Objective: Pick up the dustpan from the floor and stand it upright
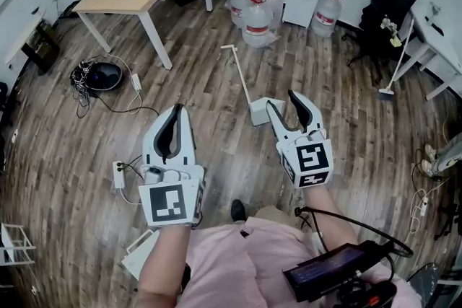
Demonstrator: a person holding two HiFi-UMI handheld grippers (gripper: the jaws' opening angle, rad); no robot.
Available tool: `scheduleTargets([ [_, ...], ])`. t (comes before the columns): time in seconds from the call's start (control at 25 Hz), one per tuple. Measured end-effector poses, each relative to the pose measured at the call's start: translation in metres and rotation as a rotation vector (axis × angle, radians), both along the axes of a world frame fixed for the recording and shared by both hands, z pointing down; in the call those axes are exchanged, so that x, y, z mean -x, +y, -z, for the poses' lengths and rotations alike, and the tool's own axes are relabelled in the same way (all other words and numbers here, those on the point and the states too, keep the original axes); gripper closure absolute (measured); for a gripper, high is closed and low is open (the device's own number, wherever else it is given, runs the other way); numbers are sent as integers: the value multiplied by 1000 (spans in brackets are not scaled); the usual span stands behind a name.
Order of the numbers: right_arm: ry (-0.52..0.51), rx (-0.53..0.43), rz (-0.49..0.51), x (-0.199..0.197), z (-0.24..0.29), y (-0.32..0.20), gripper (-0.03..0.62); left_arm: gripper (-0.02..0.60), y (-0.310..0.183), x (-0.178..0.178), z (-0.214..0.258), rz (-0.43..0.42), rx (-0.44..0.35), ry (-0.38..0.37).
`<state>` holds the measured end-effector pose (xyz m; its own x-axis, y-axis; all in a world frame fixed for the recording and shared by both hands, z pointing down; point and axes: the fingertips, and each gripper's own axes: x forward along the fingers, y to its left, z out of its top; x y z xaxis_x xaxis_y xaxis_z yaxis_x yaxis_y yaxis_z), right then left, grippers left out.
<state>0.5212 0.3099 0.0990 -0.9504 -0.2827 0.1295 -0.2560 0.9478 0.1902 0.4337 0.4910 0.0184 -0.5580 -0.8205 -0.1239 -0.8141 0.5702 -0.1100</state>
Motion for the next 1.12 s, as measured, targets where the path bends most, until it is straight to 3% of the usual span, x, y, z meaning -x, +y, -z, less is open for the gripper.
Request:
scheduleTargets([
  [0.4,28,11,5,42,-21,-14,390,566,-23,38,-25,-28,27,5],
  [0.64,25,29,-3,82,-34,-48,392,566,-63,76,-40,-39,55,36],
  [1.0,55,89,-29,189,-66,-151,395,566,-169,179,-65,-68,123,67],
  [1.12,61,103,-31,232,-67,-191,398,566,-211,219,-62,-91,145,36],
])
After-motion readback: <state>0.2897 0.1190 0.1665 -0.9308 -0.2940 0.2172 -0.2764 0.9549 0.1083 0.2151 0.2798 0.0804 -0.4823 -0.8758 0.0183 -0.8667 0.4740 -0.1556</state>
